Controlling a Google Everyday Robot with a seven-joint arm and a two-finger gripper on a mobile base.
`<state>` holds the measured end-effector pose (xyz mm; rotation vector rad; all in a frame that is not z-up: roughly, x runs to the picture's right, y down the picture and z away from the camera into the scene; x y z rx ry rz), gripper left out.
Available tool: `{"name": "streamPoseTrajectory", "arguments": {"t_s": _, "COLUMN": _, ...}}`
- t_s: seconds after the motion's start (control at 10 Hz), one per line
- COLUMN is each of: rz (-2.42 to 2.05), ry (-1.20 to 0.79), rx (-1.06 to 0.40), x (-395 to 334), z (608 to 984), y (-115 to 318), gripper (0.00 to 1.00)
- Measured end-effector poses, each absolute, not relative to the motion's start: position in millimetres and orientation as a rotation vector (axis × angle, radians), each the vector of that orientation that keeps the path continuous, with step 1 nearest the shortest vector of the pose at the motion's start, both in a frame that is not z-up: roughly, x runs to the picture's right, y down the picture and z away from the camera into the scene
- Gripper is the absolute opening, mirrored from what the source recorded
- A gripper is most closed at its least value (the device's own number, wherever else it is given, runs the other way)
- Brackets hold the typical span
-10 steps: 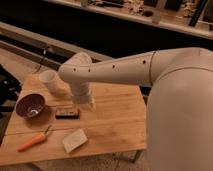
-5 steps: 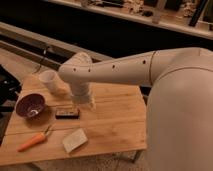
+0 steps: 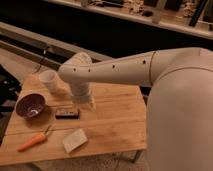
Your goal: Place the bottle in the ceramic bowl
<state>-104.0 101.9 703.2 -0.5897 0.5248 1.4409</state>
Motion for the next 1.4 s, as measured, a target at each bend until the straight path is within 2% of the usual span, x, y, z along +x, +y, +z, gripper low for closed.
{"name": "streamPoseTrajectory", "arguments": {"t_s": 0.8, "rz": 1.438, "ry": 0.526, "rx": -0.588, "x": -104, "z": 703, "y": 102, "gripper": 0.65}}
{"name": "streamPoseTrajectory", "arguments": {"t_s": 1.4, "rz": 1.32, "ry": 0.554, "rx": -0.488, "x": -111, "z": 717, "y": 114, "gripper": 0.65}}
